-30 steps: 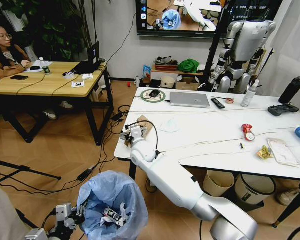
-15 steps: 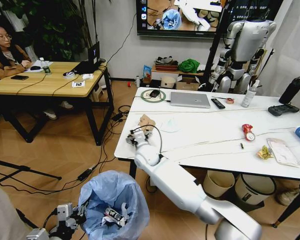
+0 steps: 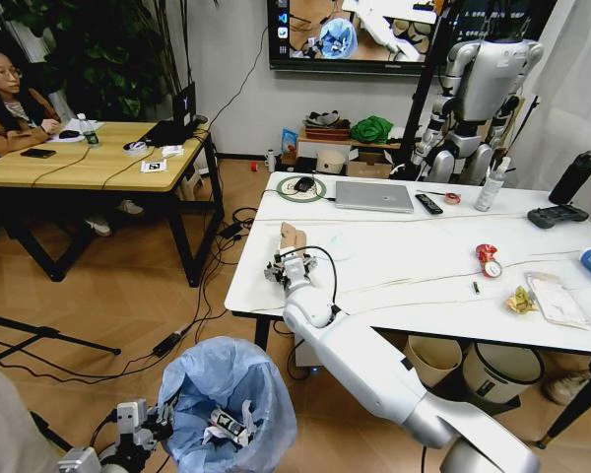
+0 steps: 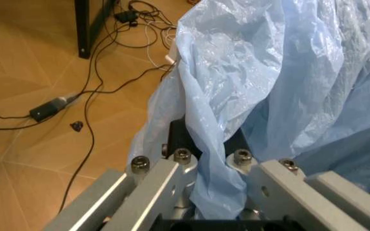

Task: Pick up the trash bin and place the trash from the table into it.

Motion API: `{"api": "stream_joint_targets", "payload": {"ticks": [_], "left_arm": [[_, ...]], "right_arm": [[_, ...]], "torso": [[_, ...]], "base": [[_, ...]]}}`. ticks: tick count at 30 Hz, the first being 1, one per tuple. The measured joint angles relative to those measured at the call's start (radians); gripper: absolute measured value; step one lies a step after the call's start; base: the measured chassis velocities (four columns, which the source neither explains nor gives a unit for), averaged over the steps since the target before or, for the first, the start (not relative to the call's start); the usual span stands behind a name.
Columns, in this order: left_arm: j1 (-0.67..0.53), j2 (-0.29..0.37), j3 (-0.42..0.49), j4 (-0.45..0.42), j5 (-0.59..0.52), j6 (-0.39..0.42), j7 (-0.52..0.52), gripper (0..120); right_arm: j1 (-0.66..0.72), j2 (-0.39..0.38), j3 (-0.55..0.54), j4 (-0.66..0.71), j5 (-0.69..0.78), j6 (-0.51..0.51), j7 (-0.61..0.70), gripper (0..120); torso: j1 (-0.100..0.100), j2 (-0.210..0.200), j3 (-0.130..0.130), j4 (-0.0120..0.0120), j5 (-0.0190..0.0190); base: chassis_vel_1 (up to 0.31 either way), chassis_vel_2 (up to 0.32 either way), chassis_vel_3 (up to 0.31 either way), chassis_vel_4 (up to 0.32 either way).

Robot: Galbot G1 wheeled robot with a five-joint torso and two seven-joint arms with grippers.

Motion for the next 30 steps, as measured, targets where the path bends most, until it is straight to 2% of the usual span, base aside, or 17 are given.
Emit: {"api": "stream_joint_targets", "payload": {"ticks": [10,15,18,21,23,27,30], "left_arm": [[0.006,-0.001,-0.001,0.001,0.001,-0.004,0.003,0],[0.004,0.003,-0.001,0.005,0.001,-0.004,0.004,0],[0.003,0.004,-0.001,0.005,0.001,-0.004,0.004,0],[0.001,0.005,-0.001,0.006,0.0,-0.004,0.004,0],[0.001,0.005,-0.001,0.007,0.0,-0.004,0.004,0],[-0.002,0.004,-0.001,0.01,0.0,-0.004,0.003,0],[-0.004,0.003,-0.001,0.01,0.0,-0.004,0.003,0]], "right_arm": [[0.007,0.01,0.015,-0.057,-0.024,0.029,-0.024,97],[0.003,-0.013,0.018,-0.041,-0.023,0.038,-0.035,75],[-0.002,-0.018,0.017,-0.035,-0.022,0.038,-0.036,68],[-0.011,-0.024,0.017,-0.028,-0.022,0.039,-0.037,53],[-0.012,-0.026,0.016,-0.024,-0.021,0.039,-0.037,50],[-0.016,-0.039,0.016,-0.006,-0.013,0.038,-0.037,32],[-0.019,-0.047,0.016,0.006,-0.009,0.036,-0.038,26]], "torso": [[0.0,0.0,0.0,-0.0001,0.0],[0.0,0.0,0.0,-0.0001,0.0],[0.0,0.0,0.0,-0.0002,0.0],[0.0,0.0,0.0,-0.0001,0.0],[0.0,0.0,0.0,-0.0001,0.0001],[0.0,0.0,0.0,-0.0001,0.0],[0.0,0.0,0.0,-0.0001,0.0]], "base": [[0.0,0.0,0.0,0.0],[0.0,0.0,0.0,0.0],[0.0,0.0,0.0,0.0],[0.0,0.0,0.0,0.0],[0.0,0.0,0.0,0.0],[0.0,0.0,0.0,0.0],[0.0,0.0,0.0,0.0]]}}
